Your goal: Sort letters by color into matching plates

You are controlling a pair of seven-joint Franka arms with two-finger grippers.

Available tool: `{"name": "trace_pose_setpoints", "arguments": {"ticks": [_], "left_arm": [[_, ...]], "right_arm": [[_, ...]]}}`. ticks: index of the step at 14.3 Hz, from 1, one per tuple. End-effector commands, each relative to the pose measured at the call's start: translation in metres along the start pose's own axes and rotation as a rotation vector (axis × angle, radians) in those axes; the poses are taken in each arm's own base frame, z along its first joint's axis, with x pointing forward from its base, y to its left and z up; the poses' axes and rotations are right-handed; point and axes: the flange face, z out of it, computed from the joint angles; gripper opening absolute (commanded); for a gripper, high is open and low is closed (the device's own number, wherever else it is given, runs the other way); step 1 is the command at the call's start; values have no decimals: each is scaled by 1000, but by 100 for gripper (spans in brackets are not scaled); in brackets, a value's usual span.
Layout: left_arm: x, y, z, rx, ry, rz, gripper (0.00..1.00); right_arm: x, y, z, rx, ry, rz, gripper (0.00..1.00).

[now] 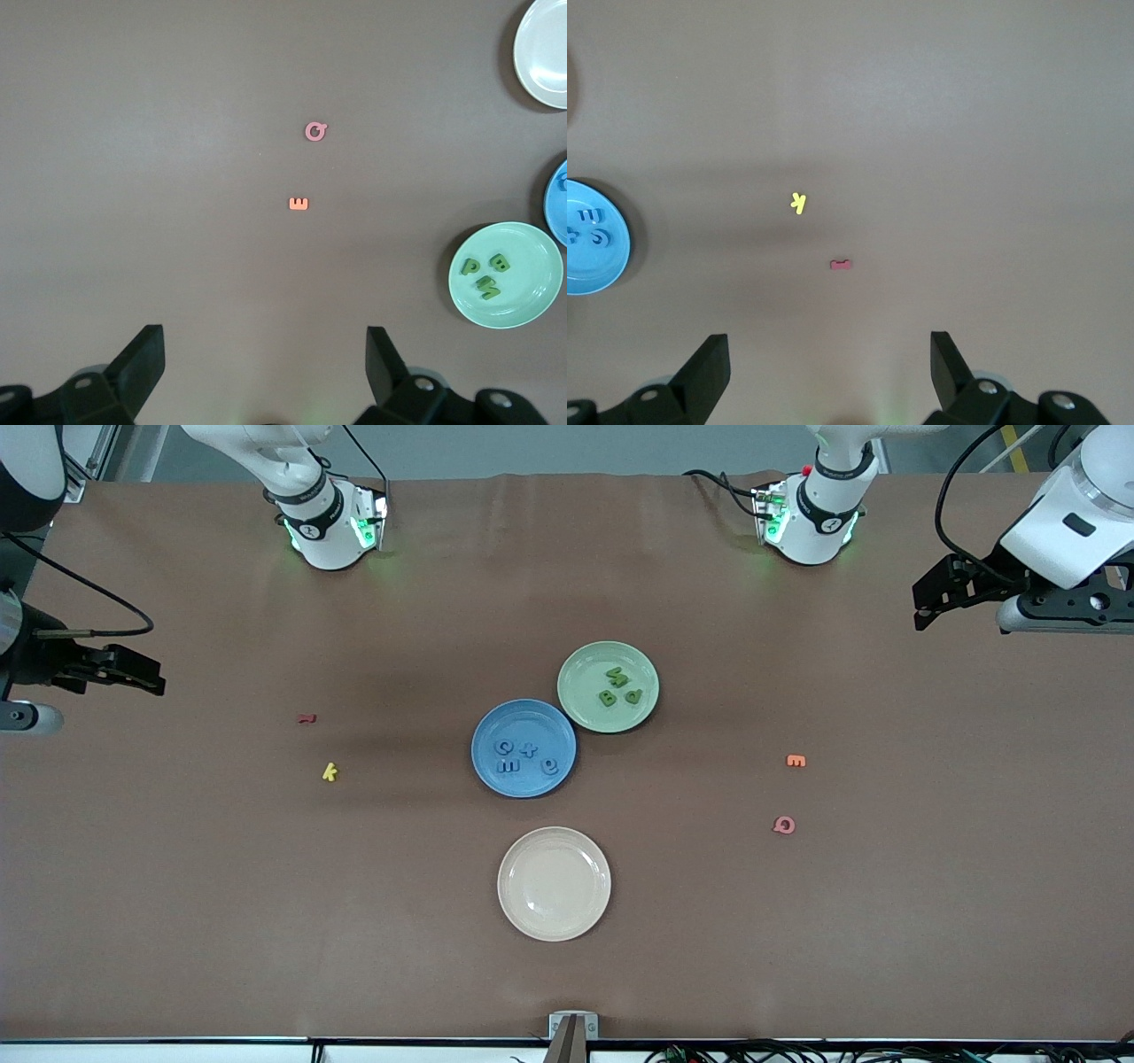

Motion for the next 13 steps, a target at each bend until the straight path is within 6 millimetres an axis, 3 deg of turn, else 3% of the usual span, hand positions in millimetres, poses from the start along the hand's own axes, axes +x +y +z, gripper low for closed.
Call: {"name": "trace_pose_setpoints", "arguments": {"ticks": [1, 7, 9, 13], "left_arm": [[-3, -2, -3, 2, 3, 14, 100], [-3, -3, -1, 3, -2, 11, 100], [-2, -3, -1, 3, -2, 11, 100], [-1, -4, 1, 4, -3, 11, 100]], "right_arm": [[-20, 22, -14, 6, 14, -46, 100], [-60, 53, -40, 9, 45, -94, 100], [-71, 50, -48, 7, 45, -115, 100], [-71, 41, -47, 10, 41, -126, 100]]}}
